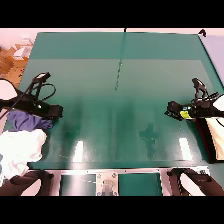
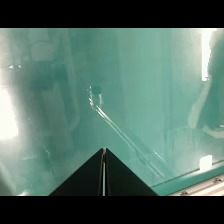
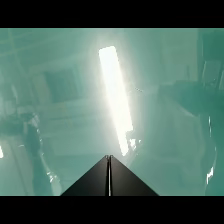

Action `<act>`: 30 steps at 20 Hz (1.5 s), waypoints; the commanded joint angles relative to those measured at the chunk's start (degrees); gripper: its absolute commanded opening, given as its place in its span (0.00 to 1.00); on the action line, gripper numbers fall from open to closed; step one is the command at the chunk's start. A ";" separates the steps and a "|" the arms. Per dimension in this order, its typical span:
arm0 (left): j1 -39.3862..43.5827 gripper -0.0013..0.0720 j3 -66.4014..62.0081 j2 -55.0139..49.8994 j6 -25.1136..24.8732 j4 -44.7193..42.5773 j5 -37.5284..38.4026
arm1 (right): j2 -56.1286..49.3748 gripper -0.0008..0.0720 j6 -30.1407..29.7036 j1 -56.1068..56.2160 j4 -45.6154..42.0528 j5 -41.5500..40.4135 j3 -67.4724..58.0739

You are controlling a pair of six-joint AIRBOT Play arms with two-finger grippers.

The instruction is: Fold the shirts.

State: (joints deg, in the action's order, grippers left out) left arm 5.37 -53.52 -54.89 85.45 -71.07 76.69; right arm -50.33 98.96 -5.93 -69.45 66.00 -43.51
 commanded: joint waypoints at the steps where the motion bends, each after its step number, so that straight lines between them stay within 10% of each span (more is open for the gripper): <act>1: 0.00 0.05 0.02 0.04 -0.02 -1.11 -1.49 | 0.04 0.03 0.00 0.00 0.02 0.02 0.02; 8: 0.00 0.05 0.02 0.04 1.64 -16.79 2.05 | 0.04 0.03 0.00 0.00 0.02 0.02 0.02; 9: 0.00 0.39 0.17 0.04 3.74 -24.09 2.91 | 0.04 0.03 0.00 0.00 0.02 0.02 0.02; 10: 0.00 0.98 1.11 0.04 6.93 -32.17 2.78 | 0.04 0.03 0.00 0.00 0.02 0.02 0.02; 13: -2.95 0.98 8.00 0.00 9.03 -40.37 -2.86 | 0.04 0.03 0.00 0.00 0.02 0.02 0.02; 19: -8.46 0.98 19.06 -3.30 9.03 -40.39 -34.64 | 0.04 0.03 0.00 0.00 0.02 0.02 0.02; 20: -8.46 0.83 19.12 -4.55 9.03 -40.26 -37.05 | 0.04 0.03 0.00 0.00 0.02 0.02 0.02; 22: -8.46 0.03 19.10 -6.86 8.92 -40.11 -35.41 | 0.04 0.03 0.00 0.00 0.02 0.02 0.02; 30: -1.05 0.04 -7.34 -3.28 -5.01 -23.17 -11.04 | 0.02 0.03 0.00 0.02 0.02 -0.20 0.02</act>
State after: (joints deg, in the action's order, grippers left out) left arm 0.34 -49.63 -59.90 85.80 -102.30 56.77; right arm -50.33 98.96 -5.93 -69.45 65.95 -43.51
